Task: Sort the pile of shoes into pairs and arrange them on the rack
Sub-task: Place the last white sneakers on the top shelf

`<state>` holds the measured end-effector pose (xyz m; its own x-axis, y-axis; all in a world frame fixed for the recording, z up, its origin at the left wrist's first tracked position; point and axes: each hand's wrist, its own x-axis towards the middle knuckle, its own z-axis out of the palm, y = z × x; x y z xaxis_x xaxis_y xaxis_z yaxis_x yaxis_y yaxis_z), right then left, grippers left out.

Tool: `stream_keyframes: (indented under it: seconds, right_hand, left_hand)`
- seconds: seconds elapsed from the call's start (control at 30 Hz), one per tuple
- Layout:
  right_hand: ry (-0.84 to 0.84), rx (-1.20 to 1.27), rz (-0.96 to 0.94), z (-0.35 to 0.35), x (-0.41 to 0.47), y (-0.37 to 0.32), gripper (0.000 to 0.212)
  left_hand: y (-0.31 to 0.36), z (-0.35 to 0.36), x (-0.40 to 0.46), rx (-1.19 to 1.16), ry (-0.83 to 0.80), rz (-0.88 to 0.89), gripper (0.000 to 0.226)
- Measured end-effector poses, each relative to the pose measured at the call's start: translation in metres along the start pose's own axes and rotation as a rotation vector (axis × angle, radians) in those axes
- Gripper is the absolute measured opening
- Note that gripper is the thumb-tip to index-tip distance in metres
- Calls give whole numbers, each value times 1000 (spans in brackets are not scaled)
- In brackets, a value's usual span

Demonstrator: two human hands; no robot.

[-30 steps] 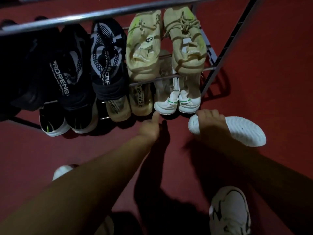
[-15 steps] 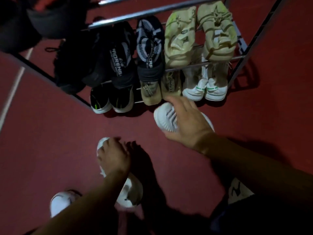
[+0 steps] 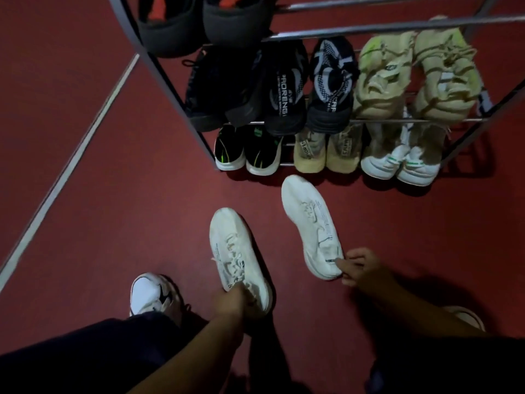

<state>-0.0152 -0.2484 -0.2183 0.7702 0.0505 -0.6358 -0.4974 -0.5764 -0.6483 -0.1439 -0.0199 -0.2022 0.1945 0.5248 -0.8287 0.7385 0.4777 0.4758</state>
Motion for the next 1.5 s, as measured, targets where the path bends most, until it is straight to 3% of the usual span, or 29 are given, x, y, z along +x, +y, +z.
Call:
stream_keyframes:
  seconds: [0.07,0.13,0.23,0.33,0.43,0.53,0.7,0.87,1.07,1.17,1.37,1.5]
  right_hand:
    - [98,-65,-59,-2,12,-11,40]
    - [79,-154,-85,-3,23,-16,54]
    - [13,-276,-162,5,27,-21,52]
    - [7,-348,-184,11,31,-15,50]
    - [-73,-234,-128,6,36,-17,45]
    - [-158,-136,-99,2,33,-20,14]
    - [-327,15,19,-8,12,-25,39]
    - [-417,94,108,-58,-26,-42,39]
    - [-331,-69,-136,-124,-91,-101,41]
    - [-298,-128,-235,-153,-125,-136,45]
    - [-239,62,-326,-204,-164,-218,40]
    - [-14,102,-390,-228,-167,-285,19]
  left_hand:
    - [3,0,2,-1,39,1,26]
    - [-1,1,2,-7,98,1,25]
    - [-1,2,0,7,144,40,22]
    - [-1,3,-8,102,91,142,26]
    - [3,7,-16,202,26,207,23]
    - [5,13,-27,239,-18,257,11]
    - [17,19,-40,536,-104,513,10]
    - [48,14,-58,802,-165,651,19]
    - [99,-19,-117,944,-274,824,39]
    - [127,-31,-151,930,-281,962,37]
    - [203,-18,-219,681,-307,1116,31]
    - [276,24,-253,558,-279,1240,22]
